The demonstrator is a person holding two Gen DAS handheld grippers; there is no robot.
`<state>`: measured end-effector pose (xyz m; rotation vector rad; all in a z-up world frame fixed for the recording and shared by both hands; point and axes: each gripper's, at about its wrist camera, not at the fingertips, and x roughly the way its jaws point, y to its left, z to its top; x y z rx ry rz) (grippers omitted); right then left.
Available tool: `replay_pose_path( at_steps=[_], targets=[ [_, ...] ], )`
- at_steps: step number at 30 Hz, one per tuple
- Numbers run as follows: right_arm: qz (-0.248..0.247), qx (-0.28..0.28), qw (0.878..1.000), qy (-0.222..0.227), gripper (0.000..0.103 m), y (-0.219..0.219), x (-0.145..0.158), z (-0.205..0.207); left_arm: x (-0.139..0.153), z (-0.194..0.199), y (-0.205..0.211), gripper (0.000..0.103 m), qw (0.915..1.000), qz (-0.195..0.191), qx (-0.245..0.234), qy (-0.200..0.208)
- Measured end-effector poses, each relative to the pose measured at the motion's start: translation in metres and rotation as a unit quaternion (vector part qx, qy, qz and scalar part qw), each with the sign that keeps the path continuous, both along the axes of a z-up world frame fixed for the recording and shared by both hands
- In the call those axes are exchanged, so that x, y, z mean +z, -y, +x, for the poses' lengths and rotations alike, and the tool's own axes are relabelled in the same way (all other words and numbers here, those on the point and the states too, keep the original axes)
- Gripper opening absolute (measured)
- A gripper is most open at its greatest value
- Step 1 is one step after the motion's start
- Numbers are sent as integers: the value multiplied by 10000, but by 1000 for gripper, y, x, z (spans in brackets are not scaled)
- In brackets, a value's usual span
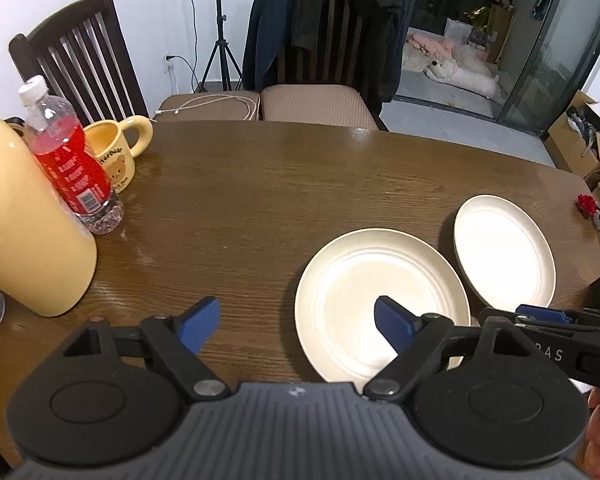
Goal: Organize plates and bowls
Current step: 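Move both grippers toward the larger cream plate beside the white bowls, then close both grippers on the rim of the larger cream plate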
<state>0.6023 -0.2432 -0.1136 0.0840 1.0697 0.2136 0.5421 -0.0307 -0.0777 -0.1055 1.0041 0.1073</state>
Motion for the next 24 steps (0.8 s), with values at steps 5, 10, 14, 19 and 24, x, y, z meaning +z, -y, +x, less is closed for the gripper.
replay_pose_path(
  at_steps=[5, 10, 14, 19, 24],
  targets=[
    [17, 14, 9999, -121, 40, 3, -16, 16, -15, 19, 1, 83, 9999, 33, 63, -113],
    [34, -61, 9995, -306, 36, 6, -34, 33, -36, 38, -3, 79, 9994, 9, 174, -300],
    [14, -139, 9989, -453, 31, 10, -50, 43, -57, 50, -8, 76, 9983, -43, 274, -511],
    [-37, -167, 9983, -565, 29, 10, -63, 50, -79, 59, -13, 72, 9966, -102, 371, -725],
    [-52, -158, 9977, -652, 27, 10, -74, 55, -93, 62, -14, 66, 9955, -139, 387, -855]
  ],
)
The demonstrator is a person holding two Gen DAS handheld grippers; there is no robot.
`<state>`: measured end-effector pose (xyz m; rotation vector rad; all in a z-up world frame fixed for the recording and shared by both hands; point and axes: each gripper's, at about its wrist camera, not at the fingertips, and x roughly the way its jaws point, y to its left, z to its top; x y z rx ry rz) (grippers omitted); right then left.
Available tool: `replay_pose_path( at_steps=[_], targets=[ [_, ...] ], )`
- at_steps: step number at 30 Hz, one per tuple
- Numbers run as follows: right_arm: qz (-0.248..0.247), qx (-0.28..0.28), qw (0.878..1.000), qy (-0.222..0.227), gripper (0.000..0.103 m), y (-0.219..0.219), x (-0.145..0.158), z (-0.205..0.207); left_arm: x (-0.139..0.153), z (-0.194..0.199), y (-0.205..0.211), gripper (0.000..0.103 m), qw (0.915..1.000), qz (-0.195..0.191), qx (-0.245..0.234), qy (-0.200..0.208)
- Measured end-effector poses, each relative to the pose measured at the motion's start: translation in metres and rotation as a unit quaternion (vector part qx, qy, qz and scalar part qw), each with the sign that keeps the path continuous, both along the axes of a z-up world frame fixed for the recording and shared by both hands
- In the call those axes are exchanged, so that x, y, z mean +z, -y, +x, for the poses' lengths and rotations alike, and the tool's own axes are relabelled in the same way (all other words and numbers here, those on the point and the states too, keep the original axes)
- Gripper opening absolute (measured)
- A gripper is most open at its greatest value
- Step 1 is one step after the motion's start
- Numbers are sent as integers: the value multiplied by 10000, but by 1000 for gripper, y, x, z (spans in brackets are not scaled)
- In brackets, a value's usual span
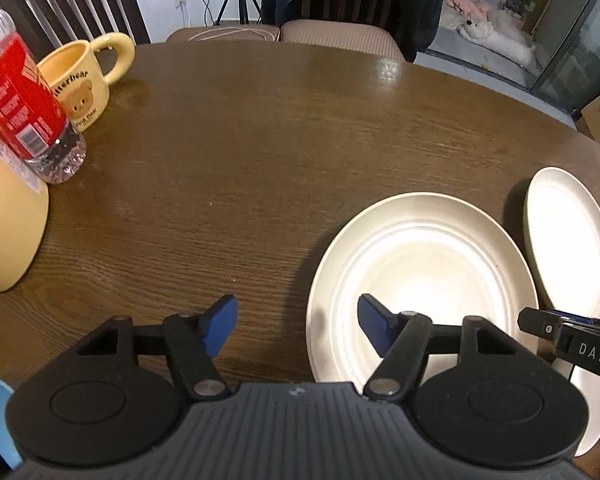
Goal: Organize plates and bowls
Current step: 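Close both grippers on the rim of the larger cream plate, then lift the larger cream plate with both grippers and carry it away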
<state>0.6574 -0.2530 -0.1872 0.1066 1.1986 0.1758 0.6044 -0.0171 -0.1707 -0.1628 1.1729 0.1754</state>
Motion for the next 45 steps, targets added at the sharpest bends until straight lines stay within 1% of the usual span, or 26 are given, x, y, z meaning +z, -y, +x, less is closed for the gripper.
replay_pose_path(
  at_steps=[9, 12, 14, 21, 23, 26, 28, 33, 45],
  targets=[
    [8, 41, 10000, -89, 20, 3, -12, 4, -13, 6, 2, 50, 9999, -80, 26, -93],
    [16, 54, 10000, -71, 19, 4, -12, 5, -16, 8, 2, 45, 9999, -124, 13, -117],
    [23, 58, 10000, -63, 19, 4, -13, 5, -18, 9, 3, 35, 9998, -136, -22, -148],
    [21, 116, 9999, -64, 17, 4, -11, 3, -22, 11, 1, 29, 9996, -223, -18, -168],
    [6, 123, 9999, -67, 15, 4, -11, 4, -24, 12, 1, 22, 9995, -245, -23, -199],
    [-34, 131, 9999, -70, 12, 3, -12, 6, -28, 13, -1, 15, 9992, -335, -9, -229],
    [-31, 135, 9999, -76, 10, 3, -13, 6, -28, 13, -2, 13, 9991, -369, -7, -216],
    [-54, 157, 9998, -67, 6, 3, -15, 6, -28, 14, -1, 13, 9993, -331, -7, -194],
    [-85, 200, 9998, -11, 6, 1, -16, 4, -24, 11, 7, 13, 9997, -191, -22, -172]
  ],
)
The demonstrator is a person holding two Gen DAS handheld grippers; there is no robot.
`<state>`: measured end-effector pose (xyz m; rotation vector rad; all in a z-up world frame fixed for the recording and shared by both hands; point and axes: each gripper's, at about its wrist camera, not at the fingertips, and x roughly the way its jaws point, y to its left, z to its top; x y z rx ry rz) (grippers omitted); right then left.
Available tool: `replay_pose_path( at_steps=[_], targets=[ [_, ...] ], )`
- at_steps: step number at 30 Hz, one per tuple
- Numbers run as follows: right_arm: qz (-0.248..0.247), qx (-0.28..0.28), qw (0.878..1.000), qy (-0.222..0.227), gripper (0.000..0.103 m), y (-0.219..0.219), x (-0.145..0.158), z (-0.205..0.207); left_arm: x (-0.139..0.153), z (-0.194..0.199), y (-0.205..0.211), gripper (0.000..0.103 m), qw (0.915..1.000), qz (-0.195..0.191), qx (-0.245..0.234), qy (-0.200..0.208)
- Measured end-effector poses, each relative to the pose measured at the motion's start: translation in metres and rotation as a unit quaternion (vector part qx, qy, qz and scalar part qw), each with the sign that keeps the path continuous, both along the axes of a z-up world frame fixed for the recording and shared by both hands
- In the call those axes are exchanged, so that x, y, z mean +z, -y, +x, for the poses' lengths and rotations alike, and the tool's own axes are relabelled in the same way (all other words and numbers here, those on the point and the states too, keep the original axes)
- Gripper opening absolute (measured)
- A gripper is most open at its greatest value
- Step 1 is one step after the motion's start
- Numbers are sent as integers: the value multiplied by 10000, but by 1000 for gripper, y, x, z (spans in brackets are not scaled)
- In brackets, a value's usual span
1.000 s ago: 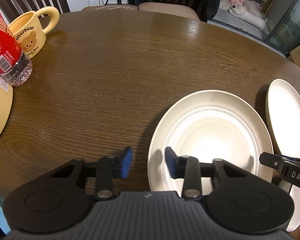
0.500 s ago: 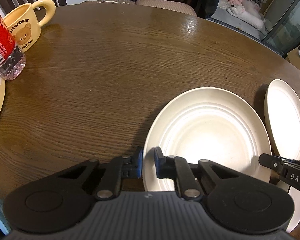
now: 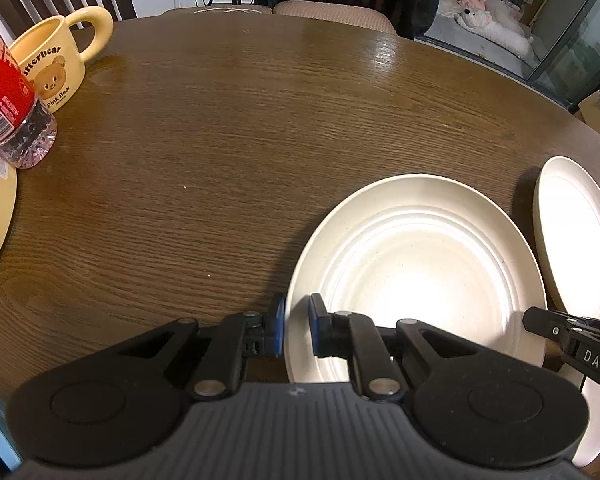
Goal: Organize plates and bowls
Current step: 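Lift the larger cream plate with both grippers and carry it away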
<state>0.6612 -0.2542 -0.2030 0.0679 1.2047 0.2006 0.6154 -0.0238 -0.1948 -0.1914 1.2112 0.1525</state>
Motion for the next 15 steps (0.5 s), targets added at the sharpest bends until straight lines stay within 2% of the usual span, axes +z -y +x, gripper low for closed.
replay_pose_path(
  at_steps=[15],
  targets=[
    [3, -8, 9999, 105, 6, 1, 3, -4, 13, -6, 4, 13, 9998, 55, 21, 166]
  ],
)
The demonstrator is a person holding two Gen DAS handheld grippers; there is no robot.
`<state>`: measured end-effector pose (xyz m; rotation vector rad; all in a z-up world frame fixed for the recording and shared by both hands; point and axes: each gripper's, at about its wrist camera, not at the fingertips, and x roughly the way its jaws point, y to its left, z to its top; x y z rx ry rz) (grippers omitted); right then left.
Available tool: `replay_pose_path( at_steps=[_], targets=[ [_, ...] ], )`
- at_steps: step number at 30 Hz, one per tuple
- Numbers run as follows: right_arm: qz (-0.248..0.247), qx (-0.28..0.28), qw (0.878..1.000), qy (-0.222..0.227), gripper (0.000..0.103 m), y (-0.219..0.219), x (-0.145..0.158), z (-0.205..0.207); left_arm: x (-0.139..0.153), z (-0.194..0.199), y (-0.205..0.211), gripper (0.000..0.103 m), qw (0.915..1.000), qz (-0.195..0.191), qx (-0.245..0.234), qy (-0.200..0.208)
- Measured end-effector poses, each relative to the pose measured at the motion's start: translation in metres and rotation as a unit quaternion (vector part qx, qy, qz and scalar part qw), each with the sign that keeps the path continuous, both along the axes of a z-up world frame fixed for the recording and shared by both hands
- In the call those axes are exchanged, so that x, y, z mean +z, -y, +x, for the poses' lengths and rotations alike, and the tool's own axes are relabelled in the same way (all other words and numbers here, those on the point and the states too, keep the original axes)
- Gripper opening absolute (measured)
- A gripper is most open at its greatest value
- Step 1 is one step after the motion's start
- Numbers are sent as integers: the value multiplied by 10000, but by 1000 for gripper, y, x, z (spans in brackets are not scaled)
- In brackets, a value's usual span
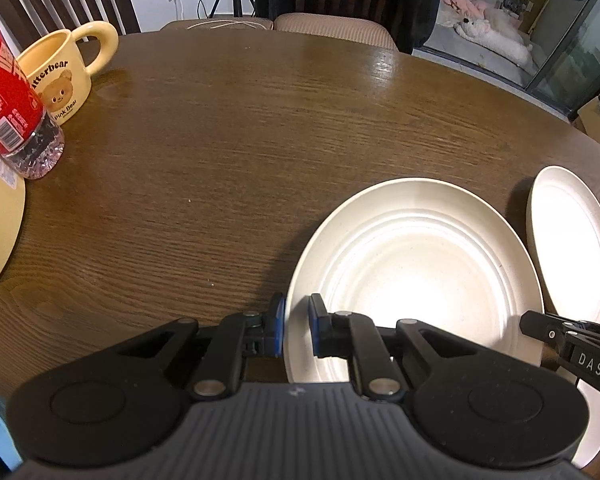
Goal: Organize plates and bowls
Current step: 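Lift the larger cream plate with both grippers and carry it away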
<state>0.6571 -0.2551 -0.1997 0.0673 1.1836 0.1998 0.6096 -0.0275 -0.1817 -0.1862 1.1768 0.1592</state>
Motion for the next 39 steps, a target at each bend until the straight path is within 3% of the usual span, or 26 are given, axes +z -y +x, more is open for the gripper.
replay_pose_path(
  at_steps=[22, 39],
  targets=[
    [6, -59, 9991, 430, 6, 6, 56, -27, 49, -14, 3, 13, 9992, 30, -84, 383],
    [25, -171, 9970, 754, 6, 5, 105, -60, 91, -49, 1, 13, 9972, 46, -242, 708]
  ],
)
